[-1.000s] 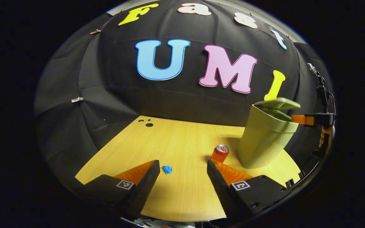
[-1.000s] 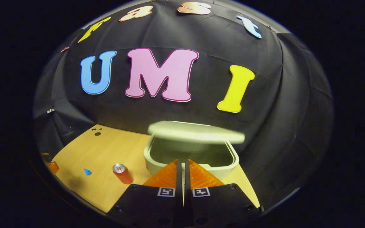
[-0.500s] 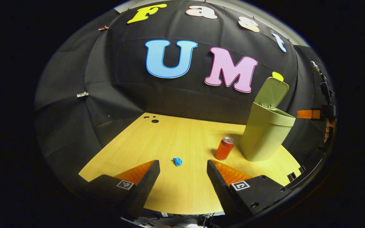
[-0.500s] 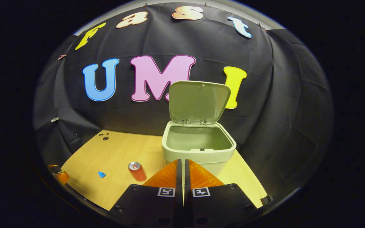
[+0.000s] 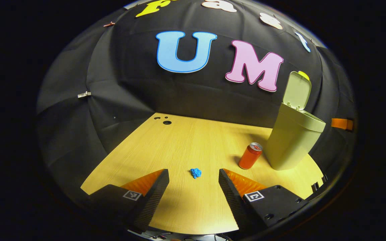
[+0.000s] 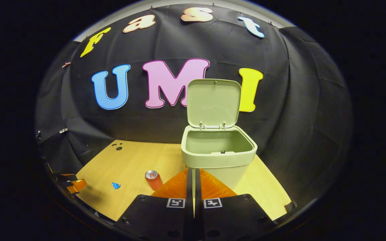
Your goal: Press the lid of the desktop garbage bin to open it, pick up the crumpled paper on the desktop and throw it into the bin, then pick up the pop can on the desktop and drop it into the bin, and finally close the garbage bin lid.
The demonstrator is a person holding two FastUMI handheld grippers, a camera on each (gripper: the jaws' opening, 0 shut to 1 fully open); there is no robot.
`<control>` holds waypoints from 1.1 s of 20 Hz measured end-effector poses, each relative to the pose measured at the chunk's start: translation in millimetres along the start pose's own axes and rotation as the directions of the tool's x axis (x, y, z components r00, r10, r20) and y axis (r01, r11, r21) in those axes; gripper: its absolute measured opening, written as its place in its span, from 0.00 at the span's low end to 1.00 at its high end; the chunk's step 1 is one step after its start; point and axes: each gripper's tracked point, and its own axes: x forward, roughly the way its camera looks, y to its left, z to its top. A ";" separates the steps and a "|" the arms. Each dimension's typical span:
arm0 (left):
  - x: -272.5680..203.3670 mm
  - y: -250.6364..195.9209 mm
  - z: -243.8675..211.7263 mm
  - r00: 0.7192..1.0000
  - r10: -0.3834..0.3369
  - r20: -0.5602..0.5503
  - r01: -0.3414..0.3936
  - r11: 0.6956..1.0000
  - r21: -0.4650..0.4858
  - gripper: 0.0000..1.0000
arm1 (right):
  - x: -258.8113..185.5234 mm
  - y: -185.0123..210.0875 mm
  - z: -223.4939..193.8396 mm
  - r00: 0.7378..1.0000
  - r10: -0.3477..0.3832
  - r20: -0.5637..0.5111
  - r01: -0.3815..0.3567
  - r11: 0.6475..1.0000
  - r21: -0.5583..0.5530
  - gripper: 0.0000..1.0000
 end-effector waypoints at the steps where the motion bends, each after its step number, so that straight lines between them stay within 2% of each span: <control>1: 10.2 2.0 -1.3 1.000 0.009 -0.017 -0.009 1.000 0.004 0.96 | 2.0 -1.4 -6.4 1.000 0.006 -0.017 -0.006 1.000 0.003 0.05; 6: 61.3 6.9 -18.9 0.994 0.039 -0.101 -0.039 0.999 0.003 0.96 | 16.2 -17.5 -30.8 0.997 0.014 -0.076 -0.012 0.999 0.034 0.05; 8: 78.8 4.6 -26.0 0.990 0.044 -0.133 -0.044 0.999 0.002 0.96 | 20.6 -16.7 -38.3 0.995 0.036 -0.094 -0.031 0.998 0.050 0.17; 9: 85.7 3.7 -30.7 0.987 0.045 -0.151 -0.045 0.999 0.004 0.96 | 23.4 -14.9 -41.7 0.993 0.051 -0.102 -0.045 0.997 0.055 0.34; 10: 92.5 1.4 -34.8 0.985 0.044 -0.168 -0.043 0.999 0.007 0.96 | 25.5 -13.9 -45.1 0.992 0.060 -0.108 -0.054 0.997 0.054 0.42; 11: 100.3 -1.0 -38.5 0.983 0.042 -0.180 -0.040 0.999 0.012 0.96 | 28.0 -13.8 -49.8 0.991 0.063 -0.115 -0.058 0.997 0.050 0.56; 12: 107.6 -3.7 -40.7 0.980 0.042 -0.193 -0.039 0.999 0.018 0.96 | 28.9 -10.3 -54.6 0.989 0.079 -0.126 -0.073 0.996 0.050 0.60; 14: 121.2 -6.0 -46.4 0.977 0.041 -0.211 -0.035 0.999 0.029 0.96 | 29.3 -5.6 -67.6 0.984 0.091 -0.155 -0.085 0.996 0.039 0.90; 15: 125.1 -6.5 -50.0 0.975 0.040 -0.221 -0.034 0.999 0.030 0.96 | 28.1 -5.0 -71.0 0.981 0.094 -0.168 -0.090 0.995 0.033 1.00; 22: 164.2 -10.3 -77.5 0.951 0.043 -0.306 -0.040 0.999 0.016 0.96 | 24.6 6.4 -100.9 0.959 0.121 -0.255 -0.129 0.992 -0.015 0.99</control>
